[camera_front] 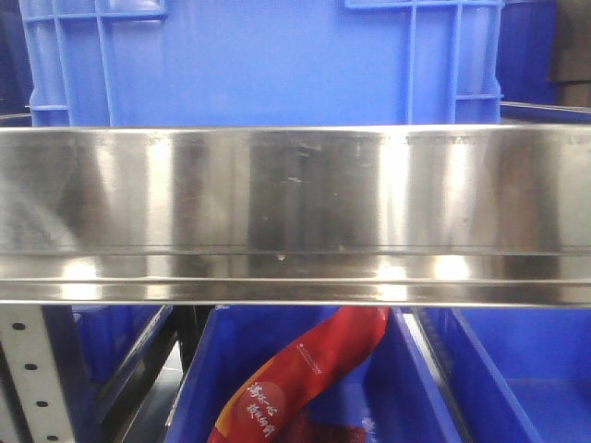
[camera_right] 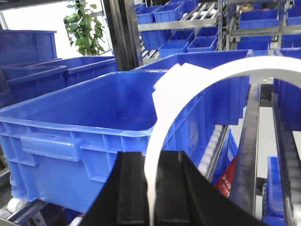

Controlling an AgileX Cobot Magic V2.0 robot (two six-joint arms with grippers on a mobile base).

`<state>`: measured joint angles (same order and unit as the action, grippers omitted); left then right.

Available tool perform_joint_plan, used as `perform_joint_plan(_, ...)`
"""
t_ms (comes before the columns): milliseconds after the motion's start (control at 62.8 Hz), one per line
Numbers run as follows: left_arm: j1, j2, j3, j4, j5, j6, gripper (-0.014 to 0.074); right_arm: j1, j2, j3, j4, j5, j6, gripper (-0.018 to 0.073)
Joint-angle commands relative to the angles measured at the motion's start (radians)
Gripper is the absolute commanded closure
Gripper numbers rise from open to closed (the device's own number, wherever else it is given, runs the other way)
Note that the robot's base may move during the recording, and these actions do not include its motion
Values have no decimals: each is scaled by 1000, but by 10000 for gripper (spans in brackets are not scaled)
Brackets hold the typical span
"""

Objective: Grab PVC pipe and place in blue bin

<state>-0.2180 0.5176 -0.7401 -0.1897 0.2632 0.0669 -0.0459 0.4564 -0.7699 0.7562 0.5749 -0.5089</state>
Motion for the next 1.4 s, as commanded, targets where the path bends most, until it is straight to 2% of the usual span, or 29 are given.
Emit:
perform_joint_plan(0, -44, 46, -28, -7, -64, 8, 707, 1, 21, -8, 45, -23, -51, 727)
perform_joint_plan(127, -91, 120, -42, 5, -72, 20, 707, 1, 51, -8, 141, -23, -135, 727)
perform_joint_plan(207, -117, 153, -46, 13, -120, 39, 707, 1, 72, -12, 198, -26, -184, 727)
perform_joint_plan(287, -144, 181, -57, 15, -179, 39, 707, 1, 93, -40, 201, -12, -199, 727)
perform_joint_plan(462, -180, 245, -98, 19, -194, 39, 707, 1, 139, -119, 211, -1, -199, 727)
perform_joint_plan(541, -191, 283, -121, 19, -238, 39, 707, 1, 173, -135, 225, 10, -201, 727)
perform_joint_plan(573, -196, 303, -133, 19, -255, 39, 707, 1, 189, -138, 246, 12, -206, 727)
perform_joint_plan(653, -210, 349, -164, 27, -263, 39, 707, 1, 227, -142, 341, 27, -296, 727)
perform_joint_plan(733, -226, 388, -189, 87, -263, 39, 707, 1, 263, -146, 430, 45, -366, 727)
perform_joint_plan(876, -248, 424, -220, 130, -263, 39, 707, 19, 300, -148, 514, 46, -458, 727)
perform_joint_plan(971, -253, 436, -222, 147, -287, 39, 707, 41, 312, -148, 533, 41, -507, 727)
perform_joint_plan(1083, -253, 460, -222, 217, -330, 39, 707, 75, 331, -148, 540, -11, -514, 727)
perform_joint_plan(1274, -259, 515, -222, 221, -443, 39, 707, 134, 388, -148, 549, -30, -530, 727)
perform_joint_plan(1385, -266, 534, -222, 223, -456, 39, 707, 171, 399, -162, 566, -65, -584, 727)
